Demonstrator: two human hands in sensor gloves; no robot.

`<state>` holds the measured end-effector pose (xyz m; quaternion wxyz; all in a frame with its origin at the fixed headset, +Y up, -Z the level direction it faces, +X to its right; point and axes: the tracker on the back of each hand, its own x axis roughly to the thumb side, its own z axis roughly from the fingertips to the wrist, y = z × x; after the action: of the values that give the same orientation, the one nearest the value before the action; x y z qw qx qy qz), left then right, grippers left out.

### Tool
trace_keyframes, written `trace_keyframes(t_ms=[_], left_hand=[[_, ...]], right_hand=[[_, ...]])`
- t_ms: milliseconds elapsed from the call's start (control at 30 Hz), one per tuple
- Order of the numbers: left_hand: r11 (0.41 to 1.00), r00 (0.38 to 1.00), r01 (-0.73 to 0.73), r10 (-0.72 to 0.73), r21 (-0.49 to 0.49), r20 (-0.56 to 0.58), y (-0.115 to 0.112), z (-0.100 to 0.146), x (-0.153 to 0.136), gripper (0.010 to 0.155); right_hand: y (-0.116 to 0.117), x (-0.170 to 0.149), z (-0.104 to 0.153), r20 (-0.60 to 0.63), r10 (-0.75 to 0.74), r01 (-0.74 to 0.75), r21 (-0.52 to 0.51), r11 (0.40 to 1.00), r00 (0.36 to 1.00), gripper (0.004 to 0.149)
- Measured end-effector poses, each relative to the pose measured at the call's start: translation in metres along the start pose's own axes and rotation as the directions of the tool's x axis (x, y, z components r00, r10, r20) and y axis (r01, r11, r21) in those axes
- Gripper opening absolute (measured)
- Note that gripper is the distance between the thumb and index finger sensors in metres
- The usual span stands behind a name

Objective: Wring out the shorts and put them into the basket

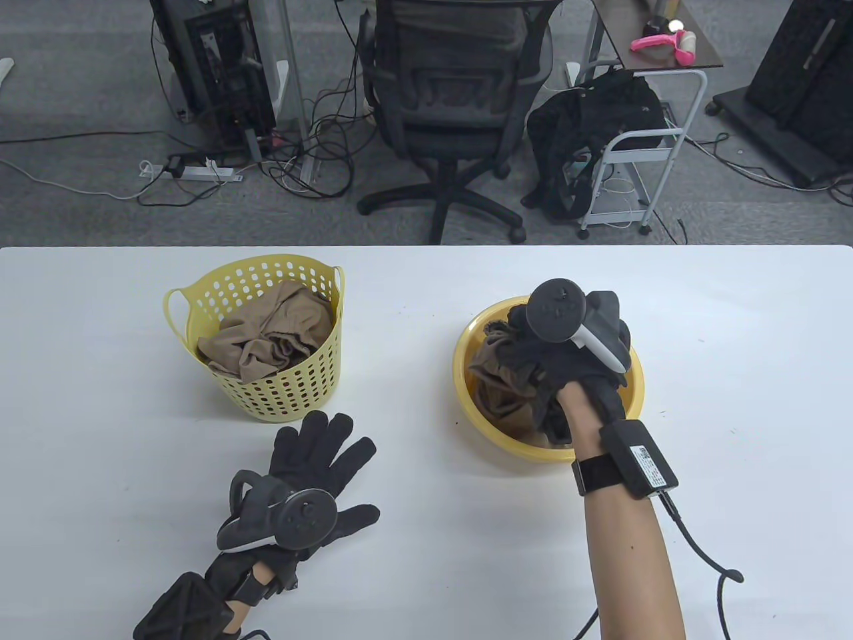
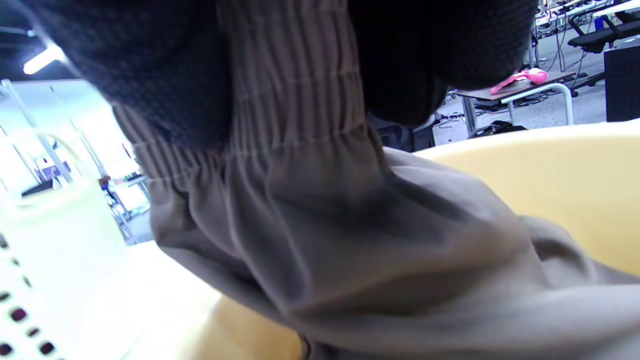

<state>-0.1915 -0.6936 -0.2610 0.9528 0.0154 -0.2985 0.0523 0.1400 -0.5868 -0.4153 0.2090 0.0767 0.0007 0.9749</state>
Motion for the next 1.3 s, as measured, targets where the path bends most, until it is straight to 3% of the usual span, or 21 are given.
trace_keyframes(t_ms=[333, 633, 967, 1300], left_hand=[[1.000, 1.000, -0.002, 0.002, 0.000, -0.010, 0.001, 0.000, -0.001, 0.086], [1.000, 1.000, -0.001, 0.001, 0.005, -0.015, 0.001, 0.000, -0.002, 0.086], [1.000, 1.000, -0.002, 0.002, 0.003, -0.017, 0.001, 0.000, -0.003, 0.086], [1.000, 1.000, -0.004, 0.004, 0.004, -0.020, 0.002, 0.000, -0.004, 0.086]], right_hand=[[-0.034, 0.010, 0.021, 0.000, -0.232, 0.231, -0.064, 0.971, 0.973, 0.066], [-0.060, 0.015, 0.035, 0.009, -0.453, 0.451, -0.107, 0.886, 0.892, 0.066], [-0.081, 0.030, 0.046, 0.042, -0.548, 0.549, -0.111, 0.828, 0.835, 0.067], [-0.096, 0.045, 0.051, 0.078, -0.672, 0.677, -0.107, 0.728, 0.736, 0.067]])
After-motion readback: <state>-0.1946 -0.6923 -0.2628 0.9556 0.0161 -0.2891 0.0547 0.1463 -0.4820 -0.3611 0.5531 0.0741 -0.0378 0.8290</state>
